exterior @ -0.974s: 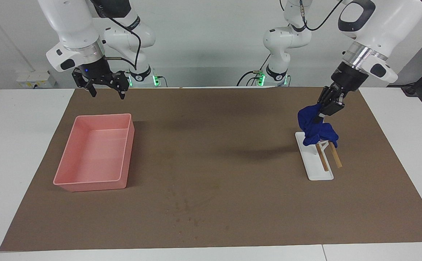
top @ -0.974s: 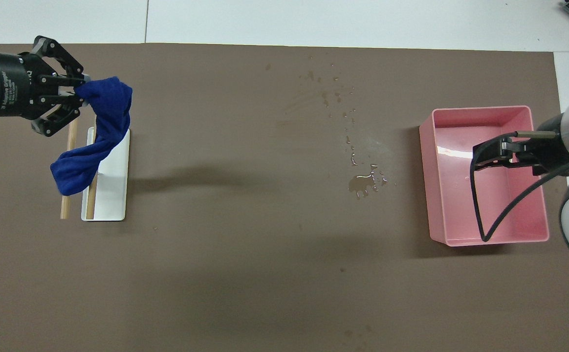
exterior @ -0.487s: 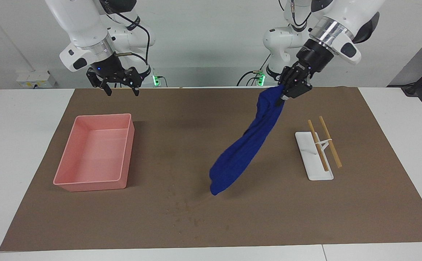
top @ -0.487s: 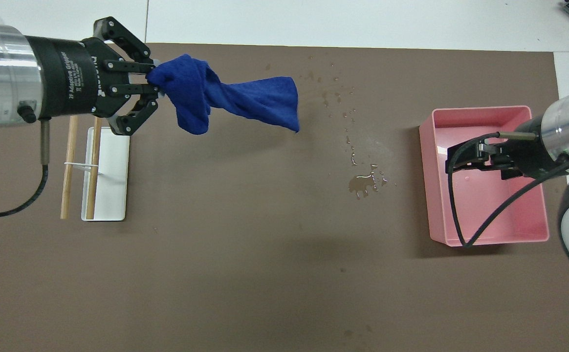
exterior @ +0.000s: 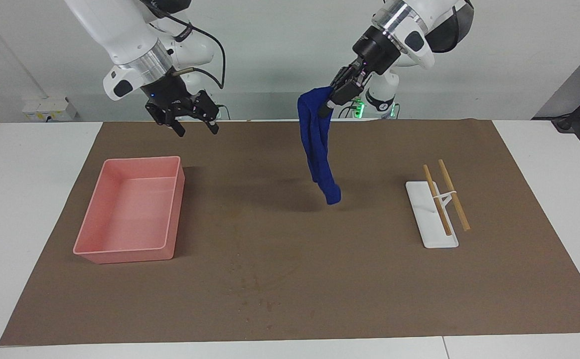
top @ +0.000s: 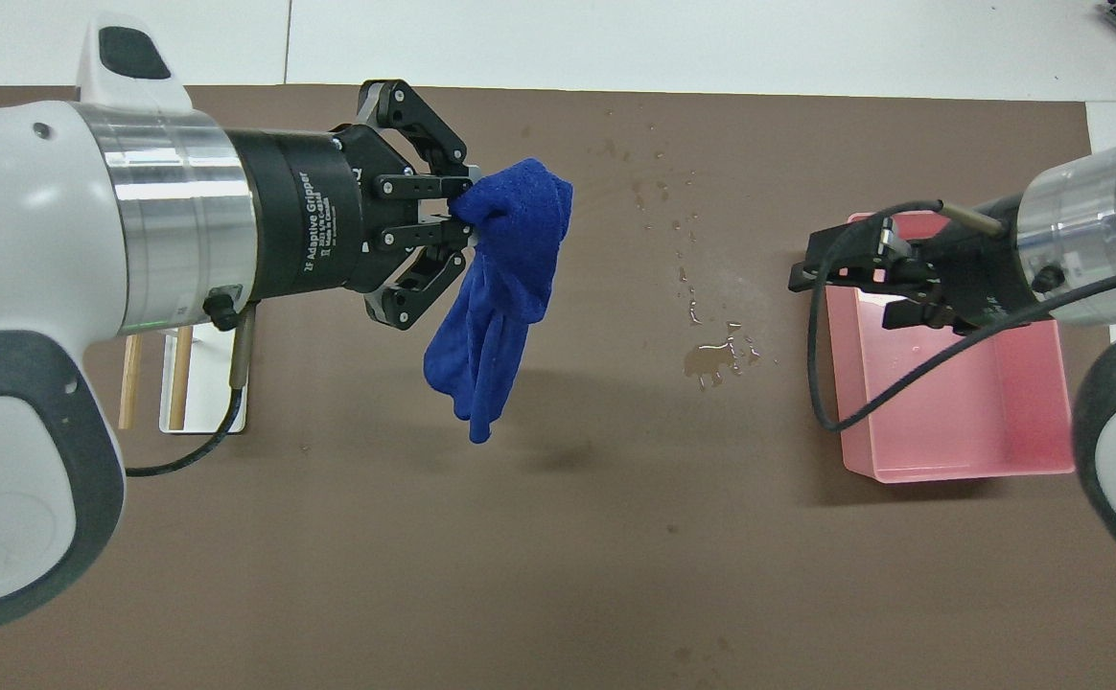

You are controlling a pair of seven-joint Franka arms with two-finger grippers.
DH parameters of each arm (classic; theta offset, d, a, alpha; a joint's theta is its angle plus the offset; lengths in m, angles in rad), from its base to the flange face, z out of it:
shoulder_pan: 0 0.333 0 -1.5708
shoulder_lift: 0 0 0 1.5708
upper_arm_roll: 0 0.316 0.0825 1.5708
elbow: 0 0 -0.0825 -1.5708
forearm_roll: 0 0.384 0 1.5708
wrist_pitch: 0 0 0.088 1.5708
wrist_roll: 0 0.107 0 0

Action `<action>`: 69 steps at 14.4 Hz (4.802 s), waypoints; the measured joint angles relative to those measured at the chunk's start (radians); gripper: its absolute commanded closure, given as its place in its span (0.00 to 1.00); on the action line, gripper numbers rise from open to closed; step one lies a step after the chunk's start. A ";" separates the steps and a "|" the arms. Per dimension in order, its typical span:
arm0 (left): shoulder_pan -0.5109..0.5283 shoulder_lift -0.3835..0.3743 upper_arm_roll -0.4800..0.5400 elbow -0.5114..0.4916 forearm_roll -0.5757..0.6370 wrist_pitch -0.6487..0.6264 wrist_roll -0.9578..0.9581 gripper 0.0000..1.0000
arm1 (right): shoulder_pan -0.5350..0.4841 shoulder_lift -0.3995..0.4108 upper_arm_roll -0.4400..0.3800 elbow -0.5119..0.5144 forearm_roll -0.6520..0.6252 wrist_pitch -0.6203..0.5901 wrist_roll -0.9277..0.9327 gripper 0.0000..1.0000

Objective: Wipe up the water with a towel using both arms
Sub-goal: 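Carry the cloth toward the right gripper while the right gripper reaches it, then grasp the cloth with the right gripper and open the left gripper, then lower the cloth onto the water spill while the left gripper withdraws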

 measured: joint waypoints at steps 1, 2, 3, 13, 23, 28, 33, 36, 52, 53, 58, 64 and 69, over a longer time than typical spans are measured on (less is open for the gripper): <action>-0.002 0.000 0.000 0.000 0.000 0.001 0.013 1.00 | 0.014 0.003 0.001 -0.001 0.029 0.031 0.076 0.00; -0.002 -0.001 0.000 0.000 -0.002 0.002 0.043 1.00 | 0.029 0.007 0.001 -0.001 0.041 0.058 0.132 0.00; -0.002 -0.002 -0.001 0.000 -0.006 0.002 0.081 1.00 | 0.045 0.012 0.002 -0.001 0.052 0.086 0.181 0.00; -0.013 -0.056 -0.008 -0.053 -0.145 0.003 0.520 1.00 | 0.111 0.125 0.000 0.037 0.245 0.285 0.585 0.01; -0.018 -0.081 -0.009 -0.088 -0.168 0.091 0.610 1.00 | 0.126 0.226 0.004 0.012 0.429 0.188 0.768 0.01; -0.084 -0.119 -0.011 -0.198 -0.170 0.267 0.611 1.00 | 0.142 0.226 0.004 -0.015 0.436 0.191 0.786 0.01; -0.084 -0.129 -0.007 -0.207 -0.175 0.275 0.611 1.00 | 0.188 0.226 0.005 -0.015 0.486 0.278 0.792 0.01; -0.084 -0.129 -0.006 -0.208 -0.176 0.275 0.611 1.00 | 0.233 0.226 0.005 -0.016 0.486 0.325 0.816 0.52; -0.005 -0.145 0.015 -0.210 -0.172 0.099 0.614 0.00 | 0.243 0.216 -0.005 0.010 0.191 0.439 0.805 1.00; 0.006 -0.148 0.016 -0.210 -0.158 0.083 0.615 0.00 | 0.243 0.216 -0.005 0.012 0.157 0.439 0.805 1.00; 0.089 -0.157 0.020 -0.212 0.008 -0.049 0.616 0.00 | 0.248 0.214 -0.002 0.011 0.047 0.437 0.741 1.00; 0.179 -0.177 0.024 -0.244 0.270 -0.217 0.701 0.00 | 0.218 0.186 -0.007 -0.055 -0.041 0.311 0.494 1.00; 0.259 -0.182 0.079 -0.232 0.433 -0.351 1.023 0.00 | 0.118 0.138 -0.012 -0.096 -0.101 0.053 0.331 1.00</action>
